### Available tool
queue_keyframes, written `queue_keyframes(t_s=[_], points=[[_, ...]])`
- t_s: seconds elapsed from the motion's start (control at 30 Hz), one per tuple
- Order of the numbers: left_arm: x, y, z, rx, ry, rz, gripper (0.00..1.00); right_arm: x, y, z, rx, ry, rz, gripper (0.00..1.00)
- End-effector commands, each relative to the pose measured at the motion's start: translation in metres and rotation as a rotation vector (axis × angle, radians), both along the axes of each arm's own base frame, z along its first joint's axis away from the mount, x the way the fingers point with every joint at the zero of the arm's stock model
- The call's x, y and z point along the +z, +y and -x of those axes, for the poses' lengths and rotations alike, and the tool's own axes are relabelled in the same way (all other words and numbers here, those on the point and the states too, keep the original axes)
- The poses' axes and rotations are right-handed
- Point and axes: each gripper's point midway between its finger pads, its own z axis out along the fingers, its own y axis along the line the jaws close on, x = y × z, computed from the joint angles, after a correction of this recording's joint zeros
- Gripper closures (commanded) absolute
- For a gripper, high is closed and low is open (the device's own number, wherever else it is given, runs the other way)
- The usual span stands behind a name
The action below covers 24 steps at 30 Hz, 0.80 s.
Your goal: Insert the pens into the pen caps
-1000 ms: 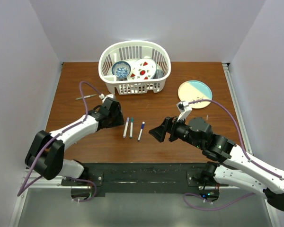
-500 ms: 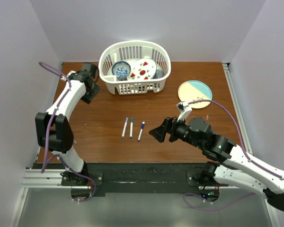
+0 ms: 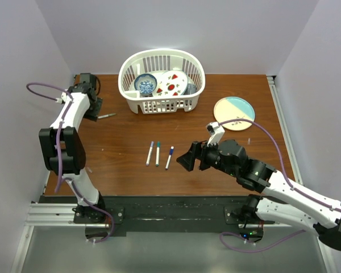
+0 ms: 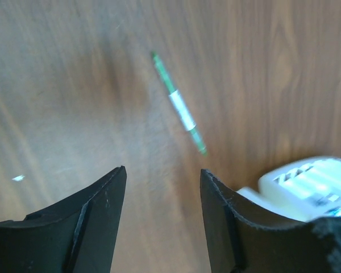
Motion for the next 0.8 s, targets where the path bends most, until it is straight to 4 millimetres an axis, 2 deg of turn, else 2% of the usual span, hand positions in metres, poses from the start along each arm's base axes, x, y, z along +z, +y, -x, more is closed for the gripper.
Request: queue_keyframes(t_s=[0.0, 0.2, 0.3, 0.43, 0.53, 0.57, 0.77], points=[[0.000, 0.020, -0.028, 0.138, -0.066, -0.021, 0.41, 0.016, -0.002, -0.011, -0.031, -0.075, -0.010, 0.07], [-0.013, 0.022, -0.054, 0.185, -0.076, 0.019, 0.43, 0.017, -0.005, -0.017, -0.041, -0.115, 0.032, 0.07], [-0.020, 0.025, -0.059, 0.221, -0.058, 0.013, 0.46, 0.014, -0.003, -0.020, -0.037, -0.127, 0.060, 0.07], [-0.035, 0.027, -0.062, 0.267, -0.036, 0.024, 0.48, 0.010, 0.000, -0.025, -0.033, -0.139, 0.089, 0.07], [-0.051, 0.025, -0.062, 0.293, -0.007, 0.040, 0.48, 0.010, 0.004, -0.028, -0.023, -0.146, 0.104, 0.07], [-0.062, 0.023, -0.059, 0.294, 0.026, 0.049, 0.48, 0.010, 0.004, -0.028, -0.020, -0.149, 0.108, 0.07], [-0.083, 0.019, -0.062, 0.304, 0.069, 0.072, 0.49, 0.008, 0.005, -0.032, -0.028, -0.154, 0.127, 0.07]])
